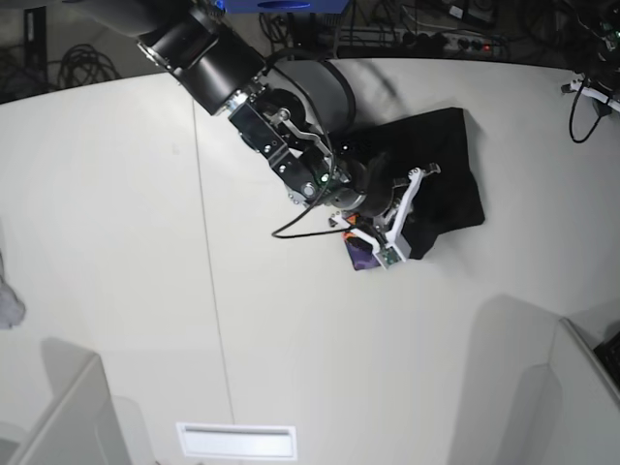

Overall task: Fold the T-shirt properly
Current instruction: 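Press and smooth the folded layers with the right gripper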

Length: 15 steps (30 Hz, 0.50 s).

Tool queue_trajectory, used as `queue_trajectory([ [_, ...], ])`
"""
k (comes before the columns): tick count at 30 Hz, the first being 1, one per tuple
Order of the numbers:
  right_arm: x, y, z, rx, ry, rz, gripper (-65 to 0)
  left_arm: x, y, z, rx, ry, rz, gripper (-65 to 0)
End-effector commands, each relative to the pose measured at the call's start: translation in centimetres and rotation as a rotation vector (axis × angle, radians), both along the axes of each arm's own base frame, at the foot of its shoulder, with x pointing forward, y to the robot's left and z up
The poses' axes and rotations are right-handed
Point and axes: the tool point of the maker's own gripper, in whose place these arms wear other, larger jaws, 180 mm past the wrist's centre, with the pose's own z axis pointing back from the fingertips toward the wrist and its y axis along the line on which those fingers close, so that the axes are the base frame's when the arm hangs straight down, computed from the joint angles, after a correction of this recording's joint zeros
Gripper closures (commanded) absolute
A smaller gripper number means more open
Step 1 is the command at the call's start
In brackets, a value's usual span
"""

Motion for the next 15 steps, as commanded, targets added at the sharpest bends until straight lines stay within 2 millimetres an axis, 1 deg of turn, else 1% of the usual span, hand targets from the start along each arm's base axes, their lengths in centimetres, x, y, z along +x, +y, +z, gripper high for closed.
queue_trajectory([
  [1, 0.6, 1.6, 2.2, 0.042, -0.057, 0.026, 0.0, 0.0, 1.0, 1.4, 0.042, -0.017, 0.004, 0.0],
  [4, -0.7, 3.2, 2.1, 0.014, -0.080, 0.107, 0.0, -0.3, 1.4, 1.6, 0.049, -0.018, 0.012, 0.0],
  [7, -1.1, 4.5, 2.7, 0.034, -0.120, 0.136, 0.0, -0.4, 1.4, 1.6, 0.049, -0.017, 0.014, 0.0],
  [9, -1.5, 5.0, 3.0, 0.046, -0.138, 0.148, 0.0, -0.3, 1.2, 1.4, 0.044, -0.013, 0.011, 0.0],
  [15, -3.6, 6.7, 3.4, 0.030, -0.195, 0.255, 0.0, -0.1, 0.9, 1.3, 0.037, -0.017, 0.007, 0.0],
])
